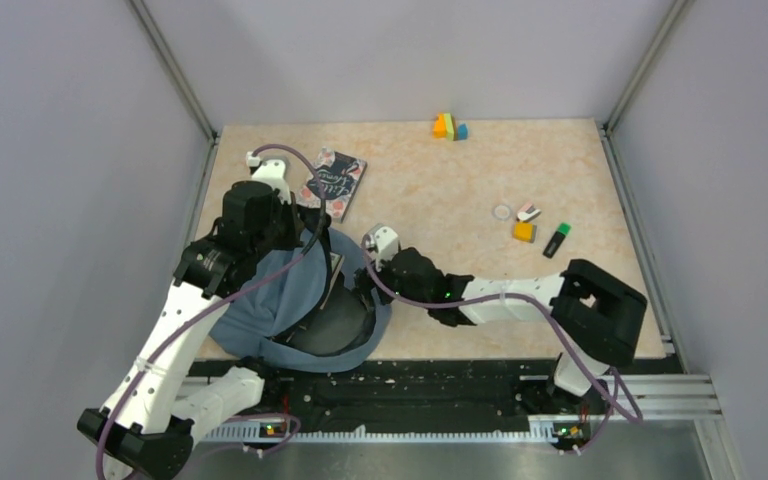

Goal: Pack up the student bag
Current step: Place the book in the student bag, then adjust the student bag at the center of the board.

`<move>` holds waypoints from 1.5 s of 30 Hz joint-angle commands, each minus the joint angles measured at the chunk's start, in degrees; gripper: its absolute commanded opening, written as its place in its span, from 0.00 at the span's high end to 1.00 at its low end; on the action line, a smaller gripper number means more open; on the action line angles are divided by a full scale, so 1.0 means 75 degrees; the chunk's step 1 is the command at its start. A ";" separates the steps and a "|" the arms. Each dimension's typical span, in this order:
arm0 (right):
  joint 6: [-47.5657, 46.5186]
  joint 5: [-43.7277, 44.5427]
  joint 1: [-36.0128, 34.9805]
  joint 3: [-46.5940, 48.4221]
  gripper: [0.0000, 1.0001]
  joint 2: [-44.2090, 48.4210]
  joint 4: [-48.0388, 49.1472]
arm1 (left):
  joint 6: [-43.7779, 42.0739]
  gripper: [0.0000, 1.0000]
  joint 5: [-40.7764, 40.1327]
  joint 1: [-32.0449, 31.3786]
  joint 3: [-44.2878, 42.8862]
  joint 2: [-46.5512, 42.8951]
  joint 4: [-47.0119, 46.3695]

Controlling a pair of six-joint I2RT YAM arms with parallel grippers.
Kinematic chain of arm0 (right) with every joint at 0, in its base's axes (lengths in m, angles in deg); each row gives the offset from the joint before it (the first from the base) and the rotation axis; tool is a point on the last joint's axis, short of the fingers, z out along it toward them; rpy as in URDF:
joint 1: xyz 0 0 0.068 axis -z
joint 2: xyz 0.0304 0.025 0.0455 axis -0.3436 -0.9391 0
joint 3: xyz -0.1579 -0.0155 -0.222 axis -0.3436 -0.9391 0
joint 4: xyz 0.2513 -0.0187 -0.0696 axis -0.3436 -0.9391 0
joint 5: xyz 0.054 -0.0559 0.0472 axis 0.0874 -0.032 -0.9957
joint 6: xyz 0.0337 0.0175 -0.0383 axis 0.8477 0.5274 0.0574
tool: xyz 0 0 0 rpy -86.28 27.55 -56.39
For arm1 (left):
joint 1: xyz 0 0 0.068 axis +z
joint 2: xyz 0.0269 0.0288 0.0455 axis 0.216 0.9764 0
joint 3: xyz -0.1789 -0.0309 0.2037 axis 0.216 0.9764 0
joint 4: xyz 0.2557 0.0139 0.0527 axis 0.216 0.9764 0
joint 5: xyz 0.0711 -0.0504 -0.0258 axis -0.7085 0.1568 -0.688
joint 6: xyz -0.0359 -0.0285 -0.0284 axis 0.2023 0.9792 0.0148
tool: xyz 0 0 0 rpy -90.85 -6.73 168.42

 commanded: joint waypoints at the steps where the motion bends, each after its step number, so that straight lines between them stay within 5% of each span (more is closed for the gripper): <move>1: -0.0750 -0.0243 -0.0355 0.0924 0.23 -0.0729 -0.0776 | 0.0097 1.00 -0.0118 0.0057 -0.0271 -0.0134 -0.0341; 6: -0.0608 0.0598 -0.0392 0.1539 0.36 -0.1459 -0.1183 | 0.0086 1.00 -0.0117 0.0078 -0.0284 -0.0184 -0.0279; 10: 0.0081 0.1984 -0.0334 0.1883 0.74 -0.1458 -0.1758 | 0.0085 1.00 -0.0164 0.0103 -0.0286 -0.0252 -0.0211; 14: 0.0838 0.2005 0.0129 0.1769 0.99 -0.1035 -0.1706 | 0.0085 1.00 -0.0072 0.0113 -0.0181 -0.0402 -0.0247; 27: 0.2642 0.0542 0.1443 0.0702 1.00 0.0034 -0.0903 | 0.0096 1.00 0.0171 0.0132 0.0236 -0.0773 -0.0299; 32: 0.2346 -0.0037 0.1445 0.0298 1.00 0.0507 -0.0059 | 0.0085 1.00 0.0574 0.0126 0.0328 -0.0761 -0.0357; 35: 0.2024 -0.0208 0.1449 0.0313 0.81 0.0812 -0.0171 | 0.0094 0.92 0.0870 0.0126 0.0386 -0.0598 -0.0374; 39: 0.1559 0.0163 0.1443 0.0297 0.44 0.1512 -0.0714 | -0.0011 0.23 0.1750 0.0125 0.0305 -0.0561 -0.0686; 40: 0.1410 0.0303 0.1442 0.0277 0.38 0.1749 -0.0845 | 0.0012 0.14 0.1921 0.0124 0.0277 -0.0617 -0.0873; 45: 0.0613 0.1124 0.1503 0.0225 0.19 0.2831 -0.1448 | 0.0339 0.08 0.2207 0.0134 -0.0118 -0.0593 -0.1930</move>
